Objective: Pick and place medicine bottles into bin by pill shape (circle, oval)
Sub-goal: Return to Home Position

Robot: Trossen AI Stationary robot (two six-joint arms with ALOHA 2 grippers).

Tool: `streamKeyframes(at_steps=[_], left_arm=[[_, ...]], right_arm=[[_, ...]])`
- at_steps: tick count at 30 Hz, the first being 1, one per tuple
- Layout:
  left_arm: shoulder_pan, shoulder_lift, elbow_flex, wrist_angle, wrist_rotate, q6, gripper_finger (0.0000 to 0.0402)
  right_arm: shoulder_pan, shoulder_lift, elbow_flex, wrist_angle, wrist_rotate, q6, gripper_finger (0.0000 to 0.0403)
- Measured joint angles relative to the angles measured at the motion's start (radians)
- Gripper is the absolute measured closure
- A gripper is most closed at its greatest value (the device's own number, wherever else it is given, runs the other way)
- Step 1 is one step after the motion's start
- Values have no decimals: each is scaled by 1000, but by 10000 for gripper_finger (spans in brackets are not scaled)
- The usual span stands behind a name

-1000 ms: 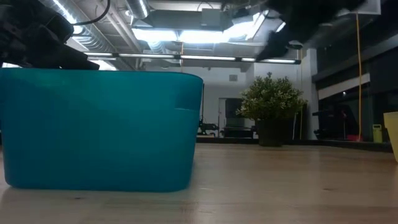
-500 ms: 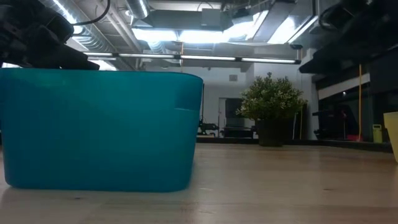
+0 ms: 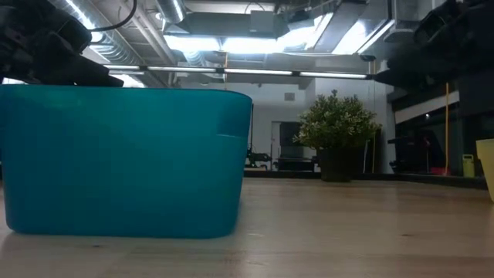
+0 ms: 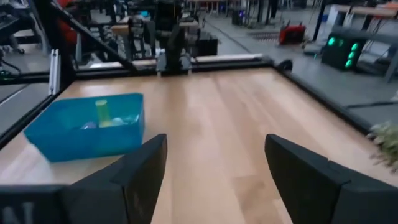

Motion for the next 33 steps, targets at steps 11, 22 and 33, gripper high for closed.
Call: streamKeyframes(at_steps=[11,22,33], left_arm=[[0,0,0,0,0,0,254],[0,0,0,0,0,0,254],[0,0,0,0,0,0,254]], right_arm=[[-93,-82,-84,35,-72,-103,130],[-93,-228,-147,23,-150,-177,130],[-93,-229,-147,23,-149,-176,130]])
